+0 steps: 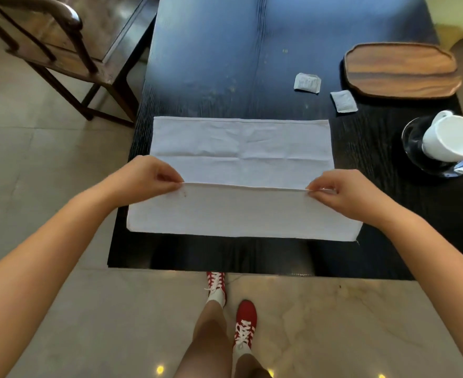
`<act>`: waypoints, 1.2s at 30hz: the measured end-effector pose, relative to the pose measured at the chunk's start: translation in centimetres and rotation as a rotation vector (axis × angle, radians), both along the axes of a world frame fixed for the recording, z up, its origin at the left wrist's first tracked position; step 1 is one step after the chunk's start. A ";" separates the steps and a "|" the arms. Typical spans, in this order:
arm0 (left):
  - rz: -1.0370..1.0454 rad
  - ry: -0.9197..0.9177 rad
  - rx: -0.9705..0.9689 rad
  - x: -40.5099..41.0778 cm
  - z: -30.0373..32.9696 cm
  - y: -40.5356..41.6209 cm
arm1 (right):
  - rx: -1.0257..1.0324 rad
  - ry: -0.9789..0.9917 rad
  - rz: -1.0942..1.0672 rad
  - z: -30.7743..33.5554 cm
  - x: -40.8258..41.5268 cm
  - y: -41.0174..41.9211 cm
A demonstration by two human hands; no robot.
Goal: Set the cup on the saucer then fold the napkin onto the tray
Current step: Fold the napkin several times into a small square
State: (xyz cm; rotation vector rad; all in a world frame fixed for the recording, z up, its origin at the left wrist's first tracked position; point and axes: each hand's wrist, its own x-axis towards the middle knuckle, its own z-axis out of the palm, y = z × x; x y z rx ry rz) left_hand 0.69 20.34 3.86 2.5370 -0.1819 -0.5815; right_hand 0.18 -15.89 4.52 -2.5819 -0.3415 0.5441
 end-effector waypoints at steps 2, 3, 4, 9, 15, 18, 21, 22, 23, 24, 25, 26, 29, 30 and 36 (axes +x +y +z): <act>0.013 -0.050 0.018 2.7 0.0 0.4 | -0.006 -0.065 -0.013 -0.2 2.6 0.1; 0.012 -0.078 0.030 3.9 -0.2 0.6 | -0.020 -0.090 -0.016 -0.4 3.8 0.3; 0.002 -0.106 0.048 5.2 -0.4 0.9 | -0.033 -0.107 -0.026 -0.7 4.9 0.4; 0.013 -0.265 0.057 10.5 -2.6 2.2 | -0.098 -0.127 -0.165 -3.1 10.5 1.1; -0.024 -0.287 0.110 13.3 -6.5 2.9 | -0.208 -0.182 -0.067 -6.6 15.0 2.4; -0.023 -0.275 0.094 13.7 -7.7 3.1 | -0.259 -0.129 -0.021 -7.5 16.2 2.5; -0.008 -0.290 0.066 14.3 -8.3 3.0 | -0.229 -0.119 -0.049 -8.0 17.2 2.3; 0.007 -0.294 0.057 14.6 -8.4 3.0 | -0.222 -0.129 -0.063 -8.1 17.5 2.2; 0.025 -0.300 0.048 14.8 -8.5 3.0 | -0.211 -0.139 -0.081 -8.2 17.7 2.1; 0.043 -0.307 0.039 15.2 -8.6 3.1 | -0.196 -0.147 -0.103 -8.3 17.9 2.0; 0.059 -0.315 0.035 15.5 -8.7 3.1 | -0.183 -0.153 -0.123 -8.3 18.1 2.0; 0.072 -0.320 0.035 15.7 -8.8 3.0 | -0.178 -0.160 -0.135 -8.4 18.3 2.1; 0.094 -0.341 0.054 16.2 -9.5 2.8 | -0.183 -0.182 -0.148 -8.6 18.8 2.1; 0.106 -0.357 0.060 16.3 -9.7 2.7 | -0.182 -0.189 -0.155 -8.7 18.8 2.1; 0.158 -0.421 0.095 16.4 -10.7 2.4 | -0.175 -0.254 -0.168 -9.7 18.9 1.9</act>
